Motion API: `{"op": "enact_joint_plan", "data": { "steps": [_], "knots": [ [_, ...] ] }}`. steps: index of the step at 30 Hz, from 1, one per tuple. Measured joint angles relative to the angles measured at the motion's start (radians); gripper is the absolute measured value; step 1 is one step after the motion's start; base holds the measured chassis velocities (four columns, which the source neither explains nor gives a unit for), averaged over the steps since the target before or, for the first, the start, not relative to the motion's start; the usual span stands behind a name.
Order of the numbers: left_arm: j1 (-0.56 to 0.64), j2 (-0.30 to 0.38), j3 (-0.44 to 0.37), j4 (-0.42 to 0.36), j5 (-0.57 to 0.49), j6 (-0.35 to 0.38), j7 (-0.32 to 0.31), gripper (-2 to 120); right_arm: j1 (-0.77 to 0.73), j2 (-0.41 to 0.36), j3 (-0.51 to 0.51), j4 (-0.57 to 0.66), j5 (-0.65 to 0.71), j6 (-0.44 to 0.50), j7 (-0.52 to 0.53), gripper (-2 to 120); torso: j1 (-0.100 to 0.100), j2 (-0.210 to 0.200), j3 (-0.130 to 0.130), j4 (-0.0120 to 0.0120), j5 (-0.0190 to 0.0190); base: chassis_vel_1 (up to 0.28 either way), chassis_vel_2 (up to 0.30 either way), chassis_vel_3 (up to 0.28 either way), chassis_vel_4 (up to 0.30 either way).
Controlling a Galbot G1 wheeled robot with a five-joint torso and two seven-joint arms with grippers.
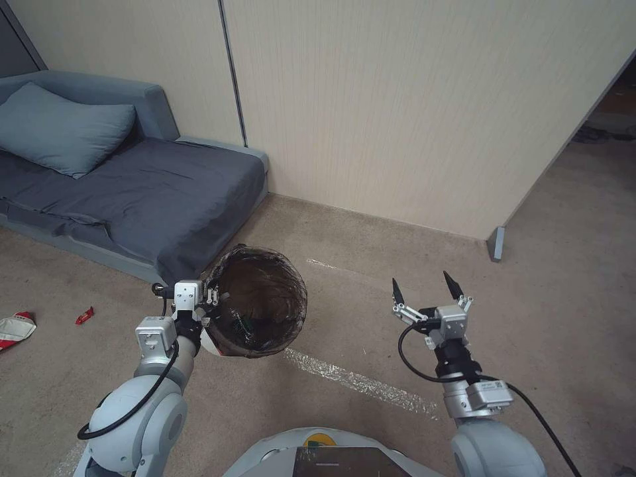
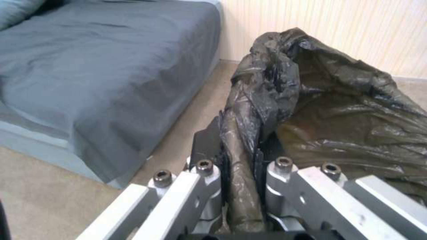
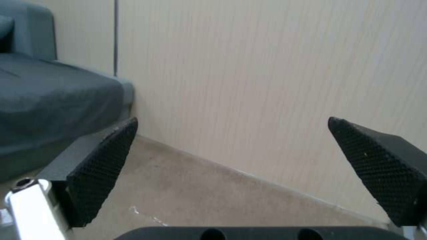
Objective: Pick up the trash bin, then pick up the garbage from the floor and place it into the trash bin.
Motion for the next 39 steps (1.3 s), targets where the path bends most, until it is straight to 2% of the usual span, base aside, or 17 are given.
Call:
{"op": "enact_joint_plan", "data": {
  "steps": [5, 16, 27, 39],
  "knots": [
    [-0.001, -0.010, 0.006, 0.009, 0.022, -0.005, 0.014, 7, 0.004, 0.040, 0.023, -0.002, 0.007, 0.014, 0.006, 100, 0.000, 0.000, 0.000, -0.0001, 0.0001, 0.000, 0.000, 0.000, 0.000],
    [0.005, 0.008, -0.009, -0.001, 0.013, -0.005, 0.022, 7, -0.039, 0.048, 0.072, 0.000, 0.039, 0.057, -0.003, 100, 0.000, 0.000, 0.000, 0.0000, 0.0002, 0.039, 0.051, 0.038, 0.034],
    [0.024, 0.006, -0.029, -0.018, 0.016, -0.004, 0.029, 7, -0.074, 0.057, 0.180, 0.006, 0.100, 0.083, -0.072, 100, 0.000, 0.000, 0.000, -0.0001, 0.0003, 0.071, 0.079, 0.076, 0.069],
    [0.033, -0.008, -0.033, -0.025, 0.019, -0.003, 0.030, 7, -0.071, 0.087, 0.214, 0.004, 0.105, 0.092, -0.110, 100, 0.000, 0.000, 0.000, 0.0001, 0.0003, 0.088, 0.093, 0.094, 0.099]
  ]
}}
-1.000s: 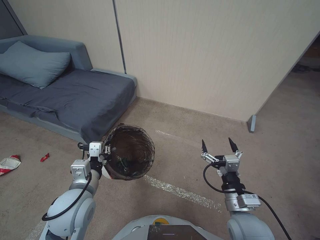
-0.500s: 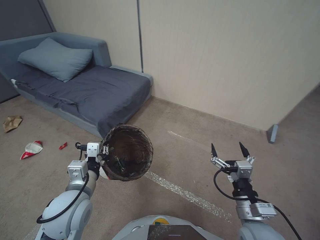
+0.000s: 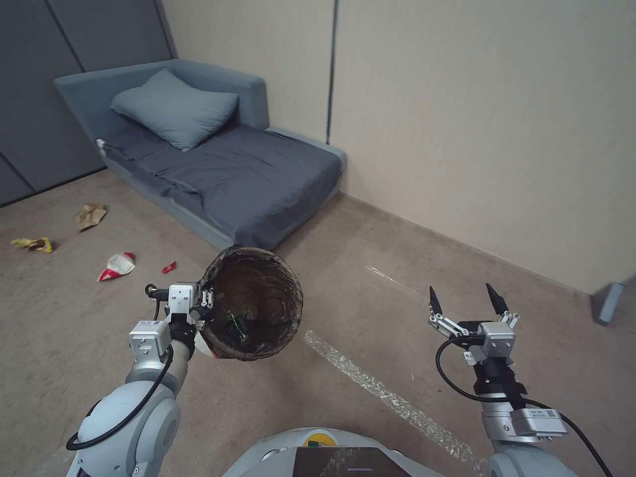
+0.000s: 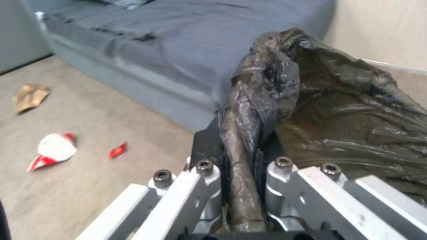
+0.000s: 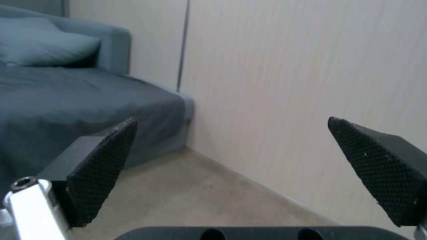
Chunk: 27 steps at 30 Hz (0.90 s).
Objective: Pick up the trash bin, then pick up the garbage from the floor and place it into the trash bin.
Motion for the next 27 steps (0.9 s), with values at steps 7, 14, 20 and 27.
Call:
{"op": "enact_joint_plan", "data": {
  "steps": [7, 14, 20, 27],
  "knots": [
    [0.002, -0.004, 0.004, 0.006, 0.037, -0.019, 0.029, 7, -0.002, 0.002, 0.001, -0.002, 0.005, 0.004, -0.003, 100, 0.000, 0.000, 0.000, -0.0002, 0.0000, 0.088, 0.088, 0.084, 0.090],
    [0.005, -0.009, 0.006, 0.008, 0.042, -0.020, 0.032, 7, 0.000, 0.001, -0.010, -0.009, 0.004, 0.004, -0.004, 100, 0.000, 0.000, 0.000, -0.0001, 0.0000, 0.073, 0.089, 0.086, 0.089],
    [0.004, -0.014, 0.008, 0.009, 0.042, -0.021, 0.032, 7, 0.003, -0.001, -0.018, -0.013, 0.003, 0.000, -0.004, 100, 0.000, 0.000, 0.000, -0.0001, 0.0000, 0.076, 0.075, 0.091, 0.094],
    [0.009, -0.017, 0.005, 0.009, 0.040, -0.020, 0.031, 7, 0.012, -0.002, -0.028, -0.021, 0.005, -0.016, 0.003, 100, 0.000, 0.000, 0.000, -0.0001, 0.0000, 0.096, 0.085, 0.072, 0.084]
  ]
}}
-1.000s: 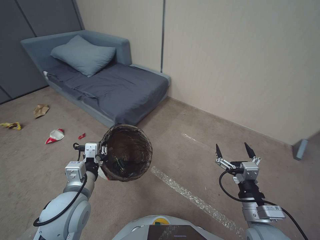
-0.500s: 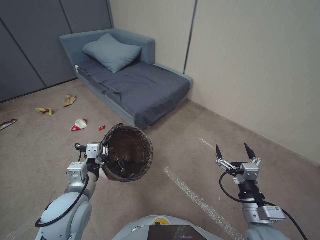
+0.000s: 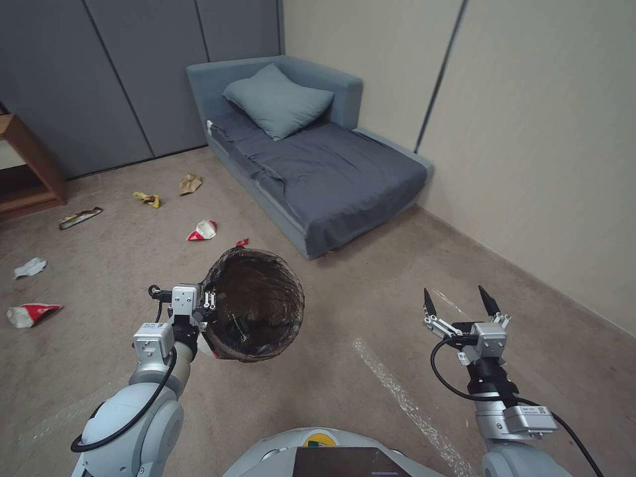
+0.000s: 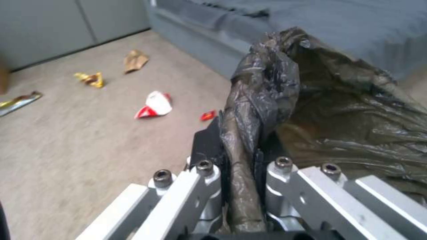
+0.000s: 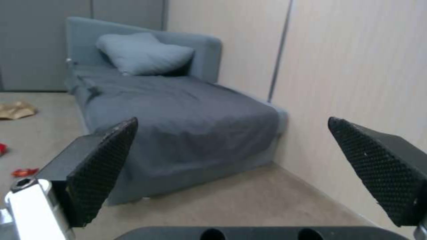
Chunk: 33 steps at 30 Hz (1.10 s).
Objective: Pick up the trash bin, then pick up the garbage from the floor and place it into the trash bin.
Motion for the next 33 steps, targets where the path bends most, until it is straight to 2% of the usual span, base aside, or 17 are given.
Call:
{"op": "enact_joint_plan", "data": {
  "steps": [33],
  "knots": [
    [0.016, -0.008, 0.001, -0.011, 0.002, -0.001, -0.005, 7, 0.004, -0.004, 0.001, -0.016, 0.003, -0.018, 0.040, 100, 0.000, 0.000, 0.000, 0.0001, 0.0000, 0.086, 0.079, 0.083, 0.084]
  ]
}}
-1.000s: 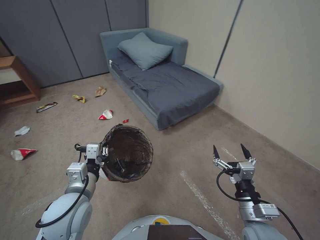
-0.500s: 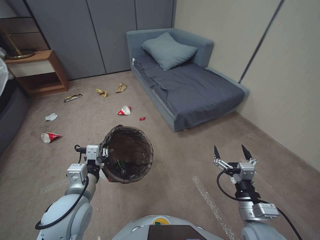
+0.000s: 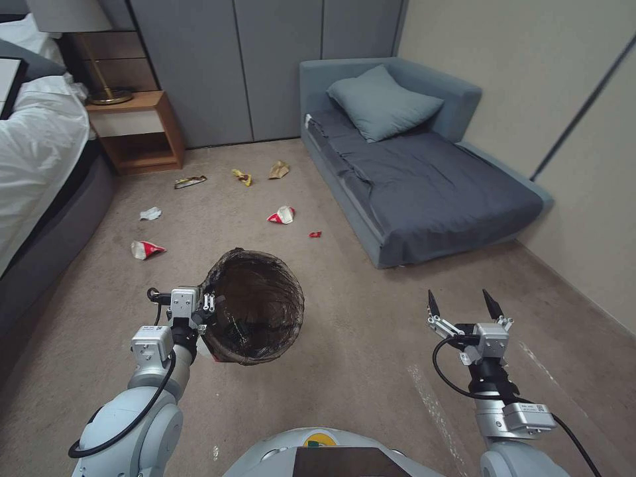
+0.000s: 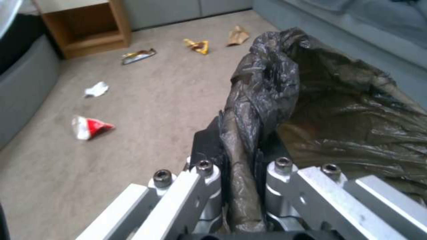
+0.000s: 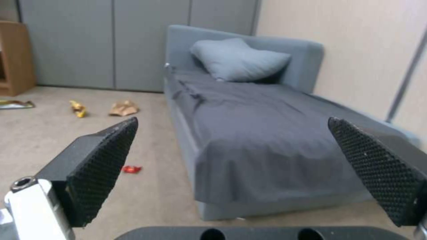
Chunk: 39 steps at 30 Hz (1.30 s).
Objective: Pick up the trash bin, then pick up the garbage from the floor and place it into the trash bin.
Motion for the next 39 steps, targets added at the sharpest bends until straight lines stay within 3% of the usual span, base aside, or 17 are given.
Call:
{"op": "enact_joint_plan", "data": {
  "steps": [12, 19, 39],
  "knots": [
    [0.003, 0.001, 0.001, -0.005, -0.005, -0.003, 0.000, 7, 0.012, -0.006, -0.012, 0.014, 0.000, -0.039, 0.018, 100, 0.000, 0.000, 0.000, 0.0001, 0.0000, 0.074, 0.071, 0.089, 0.079],
    [0.002, -0.001, 0.006, 0.010, -0.003, -0.057, -0.033, 7, 0.022, -0.009, -0.016, 0.019, -0.011, -0.061, 0.035, 100, 0.000, 0.000, 0.000, -0.0001, -0.0001, 0.026, 0.022, 0.024, 0.017],
    [-0.004, -0.008, -0.001, 0.011, -0.007, -0.044, -0.047, 7, 0.032, -0.005, -0.017, 0.018, -0.019, -0.082, 0.043, 100, 0.000, 0.000, 0.000, 0.0002, 0.0001, -0.028, 0.034, 0.034, -0.028]
  ]
}}
